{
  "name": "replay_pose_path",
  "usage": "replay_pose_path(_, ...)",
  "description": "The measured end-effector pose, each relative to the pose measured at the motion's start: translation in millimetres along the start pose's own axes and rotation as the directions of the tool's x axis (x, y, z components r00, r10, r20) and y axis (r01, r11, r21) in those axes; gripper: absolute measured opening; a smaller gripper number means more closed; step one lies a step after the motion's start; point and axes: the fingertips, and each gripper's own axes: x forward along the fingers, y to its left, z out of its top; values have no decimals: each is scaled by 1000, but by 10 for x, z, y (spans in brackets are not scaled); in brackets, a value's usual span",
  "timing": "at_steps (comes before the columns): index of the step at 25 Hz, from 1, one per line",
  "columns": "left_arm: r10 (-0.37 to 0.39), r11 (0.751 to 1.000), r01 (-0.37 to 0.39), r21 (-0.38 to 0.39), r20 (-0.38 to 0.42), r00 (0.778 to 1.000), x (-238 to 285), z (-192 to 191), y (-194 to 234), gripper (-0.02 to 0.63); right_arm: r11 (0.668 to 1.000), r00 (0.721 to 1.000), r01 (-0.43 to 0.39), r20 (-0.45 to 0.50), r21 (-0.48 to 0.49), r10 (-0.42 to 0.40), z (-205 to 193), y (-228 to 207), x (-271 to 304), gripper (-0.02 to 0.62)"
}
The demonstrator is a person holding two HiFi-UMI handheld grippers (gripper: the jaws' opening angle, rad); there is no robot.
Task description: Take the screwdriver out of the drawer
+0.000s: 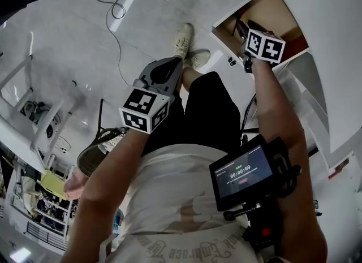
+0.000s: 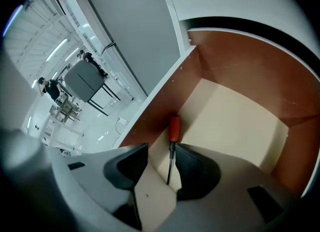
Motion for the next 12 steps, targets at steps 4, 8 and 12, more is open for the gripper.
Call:
replay_pose_path(4,6,1000,-6,-10,-9,1000,-4,-54,22,20,1000,1000,9,-4,-8,-9,20,-43,82,184)
replay_pose_path(8,8,1000,-8,-19,-7,1000,-14,-64,-2,20,999,999,34,9,-22,-33,115,-120,98,179)
replay_pose_path(12,4,1000,-4,-20,-1,1000,-3,-33,-45,20,998,999,43,20,-33,-43,200,-179,121,173)
